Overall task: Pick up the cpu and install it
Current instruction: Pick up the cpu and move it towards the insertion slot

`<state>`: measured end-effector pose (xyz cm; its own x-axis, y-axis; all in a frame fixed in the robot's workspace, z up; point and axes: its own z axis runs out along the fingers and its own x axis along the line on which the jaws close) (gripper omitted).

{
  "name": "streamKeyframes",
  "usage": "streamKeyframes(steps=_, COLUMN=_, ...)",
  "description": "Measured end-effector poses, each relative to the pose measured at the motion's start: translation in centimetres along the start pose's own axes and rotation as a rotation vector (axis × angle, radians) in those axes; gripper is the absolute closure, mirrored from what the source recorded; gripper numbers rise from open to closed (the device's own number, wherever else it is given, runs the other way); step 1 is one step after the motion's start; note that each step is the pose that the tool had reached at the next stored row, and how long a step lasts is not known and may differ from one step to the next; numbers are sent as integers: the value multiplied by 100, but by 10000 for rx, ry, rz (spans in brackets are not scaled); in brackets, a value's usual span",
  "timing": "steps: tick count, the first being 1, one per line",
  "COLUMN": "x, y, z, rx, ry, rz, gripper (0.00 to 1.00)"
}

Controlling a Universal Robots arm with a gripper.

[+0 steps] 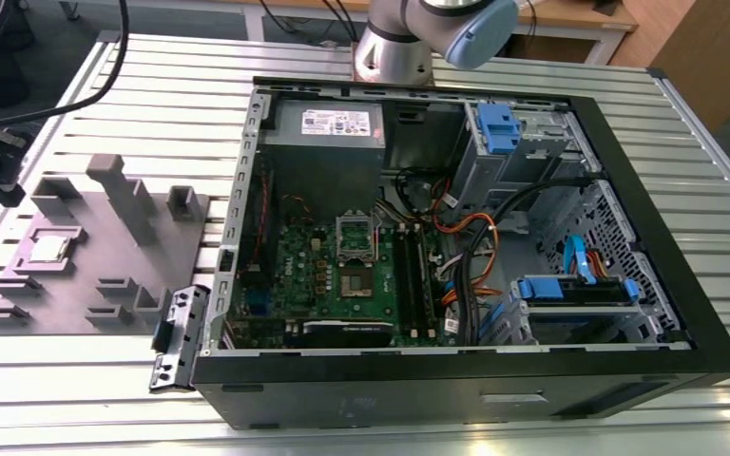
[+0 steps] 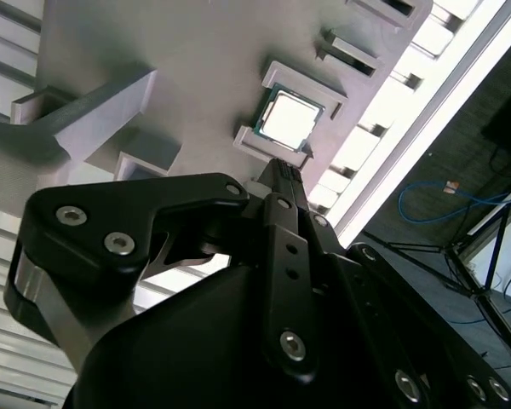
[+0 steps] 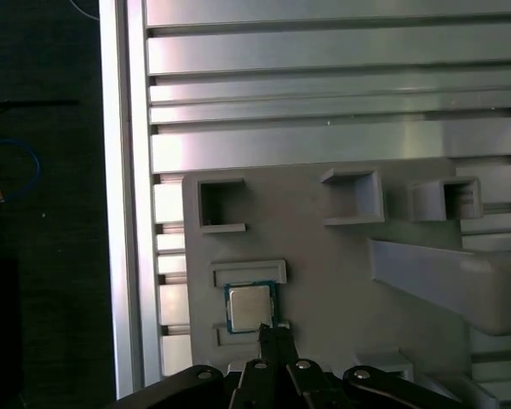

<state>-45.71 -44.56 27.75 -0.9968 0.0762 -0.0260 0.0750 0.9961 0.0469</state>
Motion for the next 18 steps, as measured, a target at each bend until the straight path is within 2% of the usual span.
streamKeyframes(steps=7, x=8, y=-20, z=92, rx=-1, ry=4, rz=-42, gripper=89)
streamKeyframes(steps=10, x=11, y=-29, z=185, rx=-4, ry=24, rz=-195, gripper=89)
streamKeyframes(steps=18, x=16, y=-36, z=311, rx=1, ry=63, rz=-235, gripper=89)
